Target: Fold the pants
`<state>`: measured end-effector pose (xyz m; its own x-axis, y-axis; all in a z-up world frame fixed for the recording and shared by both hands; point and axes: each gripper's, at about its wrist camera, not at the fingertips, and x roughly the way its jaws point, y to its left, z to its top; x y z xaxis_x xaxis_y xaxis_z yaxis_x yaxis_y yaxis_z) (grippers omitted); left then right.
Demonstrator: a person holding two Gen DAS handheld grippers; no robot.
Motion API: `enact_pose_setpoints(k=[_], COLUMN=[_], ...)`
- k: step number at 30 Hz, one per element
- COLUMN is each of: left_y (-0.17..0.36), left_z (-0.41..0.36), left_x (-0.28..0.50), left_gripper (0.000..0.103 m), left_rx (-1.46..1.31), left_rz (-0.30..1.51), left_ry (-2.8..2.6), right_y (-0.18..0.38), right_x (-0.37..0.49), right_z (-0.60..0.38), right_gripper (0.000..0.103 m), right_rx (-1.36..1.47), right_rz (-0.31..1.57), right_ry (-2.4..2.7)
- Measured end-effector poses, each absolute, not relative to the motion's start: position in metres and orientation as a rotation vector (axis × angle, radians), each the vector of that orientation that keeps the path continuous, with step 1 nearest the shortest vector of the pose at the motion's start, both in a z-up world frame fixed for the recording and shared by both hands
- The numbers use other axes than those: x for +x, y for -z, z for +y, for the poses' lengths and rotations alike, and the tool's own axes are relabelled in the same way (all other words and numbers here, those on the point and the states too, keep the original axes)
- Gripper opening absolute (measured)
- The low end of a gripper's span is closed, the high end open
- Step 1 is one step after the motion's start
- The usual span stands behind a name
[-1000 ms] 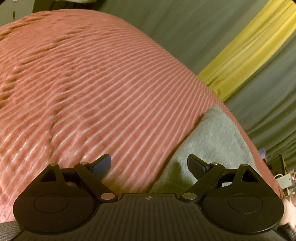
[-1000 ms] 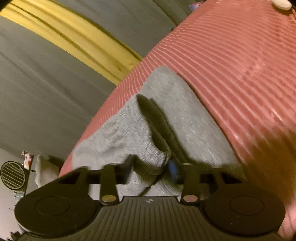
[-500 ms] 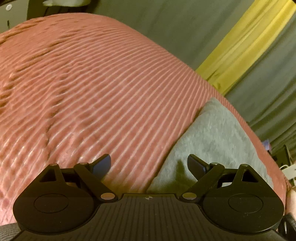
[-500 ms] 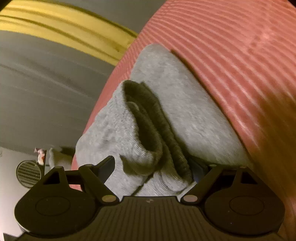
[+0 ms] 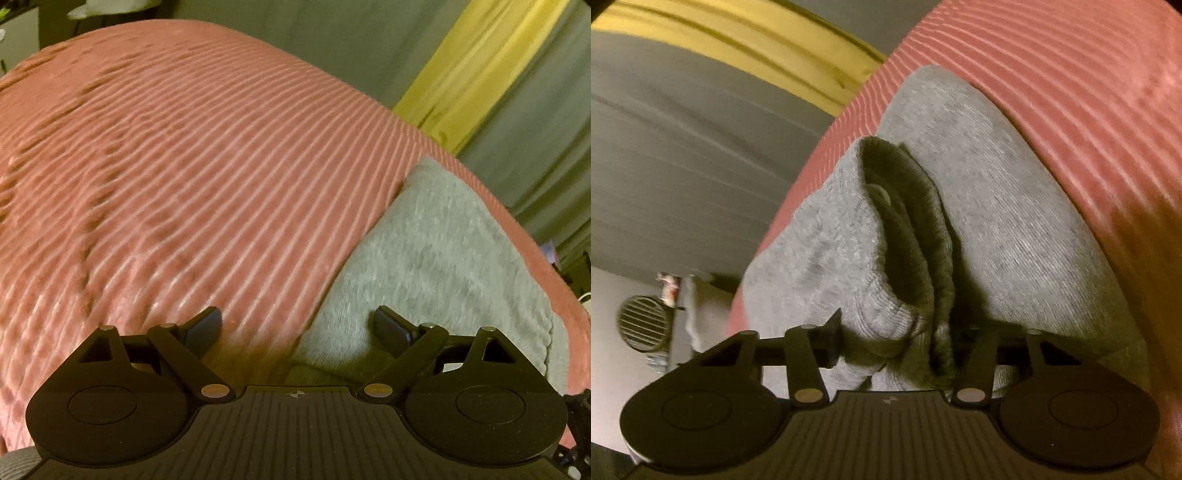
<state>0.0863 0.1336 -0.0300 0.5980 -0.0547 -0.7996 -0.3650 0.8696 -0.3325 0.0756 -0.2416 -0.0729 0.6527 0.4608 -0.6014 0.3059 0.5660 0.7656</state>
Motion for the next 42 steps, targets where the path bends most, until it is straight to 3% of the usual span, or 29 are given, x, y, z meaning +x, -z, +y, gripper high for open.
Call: enact_pose_setpoints(k=[5, 9, 13, 18, 20, 21, 34, 40, 42], left_y=[0.022, 0.023, 0.022, 0.020, 0.021, 0.021, 0.022, 0.037, 0.040], left_z=[0.146, 0.147, 0.138, 0.120, 0.113, 0.108, 0.047, 0.060, 0.065], left_x=[0.072, 0.071, 0.074, 0.084, 0.087, 0.089, 0.101, 0.114, 0.114], left_gripper=[0.094, 0.094, 0.094, 0.094, 0.094, 0.094, 0.095, 0.099, 0.101], left_rx=[-0.582, -0.586, -0.526, -0.440, -0.413, -0.396, -0.076, -0.176, -0.210], left_rz=[0.801, 0.808, 0.825, 0.864, 0.879, 0.888, 0.856, 0.924, 0.935], left_ry=[-0.220, -0.210, -0.167, -0.068, -0.034, -0.020, 0.044, 0.026, 0.021], right_y=[0.042, 0.012, 0.020, 0.044, 0.040, 0.037, 0.045, 0.070, 0.076], right_x=[0.062, 0.042, 0.037, 0.045, 0.041, 0.039, 0.028, 0.038, 0.030], right_z=[-0.243, -0.258, -0.276, -0.273, -0.275, -0.277, -0.286, -0.280, -0.279], right_gripper=[0.041, 0.041, 0.042, 0.063, 0.094, 0.096, 0.098, 0.099, 0.099], right_rx=[1.047, 1.091, 1.059, 0.845, 0.811, 0.797, 0.744, 0.638, 0.624], right_rz=[0.771, 0.626, 0.661, 0.808, 0.771, 0.765, 0.754, 0.865, 0.797], right_ry=[-0.143, -0.160, -0.077, 0.030, 0.024, 0.042, -0.037, 0.027, 0.003])
